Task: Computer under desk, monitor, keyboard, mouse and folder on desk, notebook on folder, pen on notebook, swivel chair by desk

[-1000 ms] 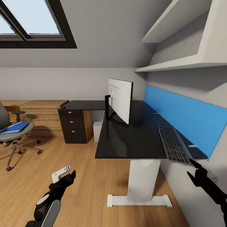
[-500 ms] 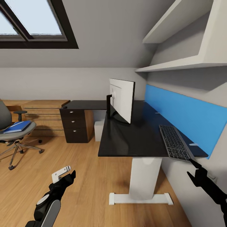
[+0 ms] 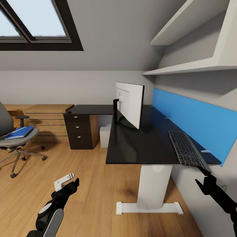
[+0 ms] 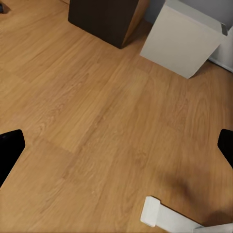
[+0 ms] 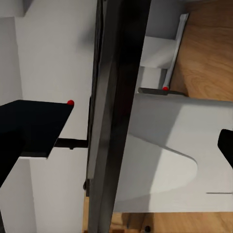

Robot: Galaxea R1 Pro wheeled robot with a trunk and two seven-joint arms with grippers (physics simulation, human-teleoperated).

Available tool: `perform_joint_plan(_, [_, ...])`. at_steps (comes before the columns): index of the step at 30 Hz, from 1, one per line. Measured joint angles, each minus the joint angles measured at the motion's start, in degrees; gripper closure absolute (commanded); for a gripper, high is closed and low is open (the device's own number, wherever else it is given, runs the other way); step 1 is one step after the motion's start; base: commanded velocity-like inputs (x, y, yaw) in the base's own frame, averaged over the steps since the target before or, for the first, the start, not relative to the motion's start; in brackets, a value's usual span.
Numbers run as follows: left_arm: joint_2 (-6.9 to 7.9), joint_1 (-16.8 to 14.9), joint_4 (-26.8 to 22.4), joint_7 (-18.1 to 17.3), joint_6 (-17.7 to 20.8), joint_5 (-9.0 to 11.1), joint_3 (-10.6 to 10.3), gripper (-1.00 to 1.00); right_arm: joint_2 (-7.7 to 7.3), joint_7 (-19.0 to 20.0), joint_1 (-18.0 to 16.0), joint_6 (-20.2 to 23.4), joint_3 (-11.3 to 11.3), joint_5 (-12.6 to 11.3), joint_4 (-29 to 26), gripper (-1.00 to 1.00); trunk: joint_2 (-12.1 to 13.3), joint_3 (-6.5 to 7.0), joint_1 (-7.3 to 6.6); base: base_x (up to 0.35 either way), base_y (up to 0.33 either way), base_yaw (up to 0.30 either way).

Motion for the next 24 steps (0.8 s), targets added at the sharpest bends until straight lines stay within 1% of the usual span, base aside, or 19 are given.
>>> perform_joint_plan(8, [-0.01,0.0,0.1,0.1,-0.1,-0.1,0.0,-1.00,0.00,0.0,0.0,0.0,0.0,0.0,0.0,-1.00,0.0,0.00,-0.02,0.174,0.001,0.000])
perform_joint_plan(15, [-0.01,0.0,0.2,0.1,-0.1,-0.1,0.0,-1.00,-0.03,0.0,0.0,-0.1,-0.1,0.0,0.0,-1.00,0.0,0.00,0.00,0.039,0.000,0.000])
perform_joint_plan(19, [-0.01,0.0,0.2,0.1,-0.1,-0.1,0.0,-1.00,-0.08,0.0,0.0,-0.3,-0.2,0.0,0.0,-1.00,0.0,0.00,-0.02,0.177,0.000,0.000])
perform_joint_plan(24, [-0.01,0.0,0.4,0.1,-0.1,-0.1,0.0,-1.00,-0.07,0.0,0.0,-0.5,-0.2,0.0,0.0,-1.00,0.0,0.00,0.00,0.045,0.000,0.000])
